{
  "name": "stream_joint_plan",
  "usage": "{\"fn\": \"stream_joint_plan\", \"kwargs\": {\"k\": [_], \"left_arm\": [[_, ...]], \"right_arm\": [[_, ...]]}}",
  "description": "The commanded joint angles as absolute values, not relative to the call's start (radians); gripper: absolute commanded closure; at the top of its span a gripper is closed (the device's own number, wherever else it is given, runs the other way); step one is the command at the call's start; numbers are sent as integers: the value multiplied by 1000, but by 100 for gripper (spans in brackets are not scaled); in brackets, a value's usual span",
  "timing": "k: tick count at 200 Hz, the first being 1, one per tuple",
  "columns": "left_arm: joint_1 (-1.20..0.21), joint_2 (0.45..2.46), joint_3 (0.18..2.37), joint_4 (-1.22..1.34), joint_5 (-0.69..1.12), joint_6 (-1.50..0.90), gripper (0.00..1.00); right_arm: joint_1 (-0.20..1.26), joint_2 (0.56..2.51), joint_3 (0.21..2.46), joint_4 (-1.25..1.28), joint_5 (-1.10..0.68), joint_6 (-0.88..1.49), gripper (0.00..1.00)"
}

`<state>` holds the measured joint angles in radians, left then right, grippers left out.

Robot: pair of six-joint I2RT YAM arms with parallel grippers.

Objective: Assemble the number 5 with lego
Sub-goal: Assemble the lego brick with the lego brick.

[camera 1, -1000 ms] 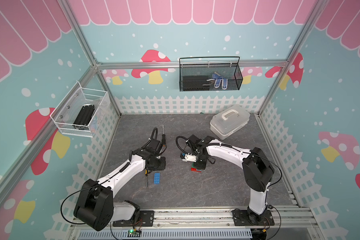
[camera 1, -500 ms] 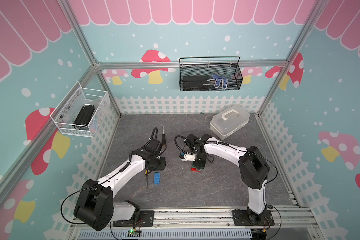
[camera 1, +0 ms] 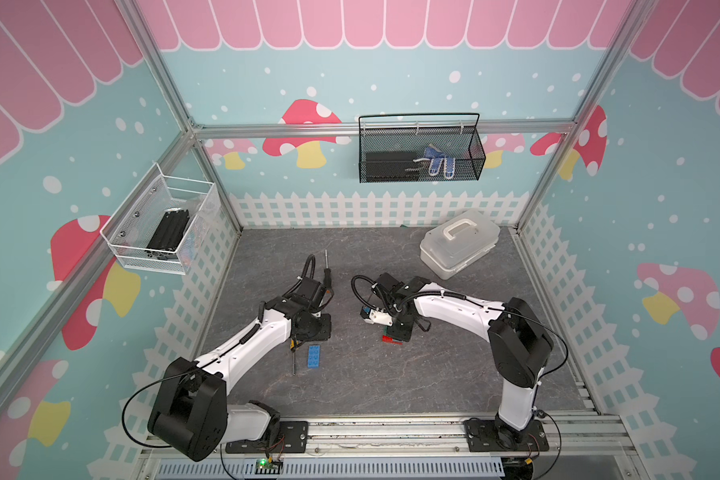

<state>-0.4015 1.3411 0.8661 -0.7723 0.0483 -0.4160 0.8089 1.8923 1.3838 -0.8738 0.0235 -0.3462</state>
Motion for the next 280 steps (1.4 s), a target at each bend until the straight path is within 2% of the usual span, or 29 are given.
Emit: {"fn": "stream_joint_plan", "kwargs": {"k": [1,39,78,104,170,200,230,261,280], "left_arm": [[-405,1349,865,-772,29,-424,74],[-405,1354,865,-772,26,-423,74],[-405,1369,872,-772,26,-416,74],[-405,1364,870,-773,25,-416,74],[-404,1356,871,-773,20,-421,74],[-405,1354,871,-773,23,-422,74],[-405,1348,870,-773,24,-419,74],[-405,1343,868,-773,23,-421,74],[-405,1342,868,-774,20,-422,74]], "right_arm": [[821,2104,1268,-771,-41,-385,100],[785,2119,1287,-809,-181,-446,100],[773,2174,1320,-849,-223,-466,100],[777,2200,1344,-864,-191,-451,100],[822,2195,1333,-848,19,-353,100],[824,2163,1308,-815,-17,-331,100],[821,2135,1298,-800,-57,-335,88],[819,2120,1318,-802,-50,-333,65],[815,2089,1337,-805,-56,-333,54]]}}
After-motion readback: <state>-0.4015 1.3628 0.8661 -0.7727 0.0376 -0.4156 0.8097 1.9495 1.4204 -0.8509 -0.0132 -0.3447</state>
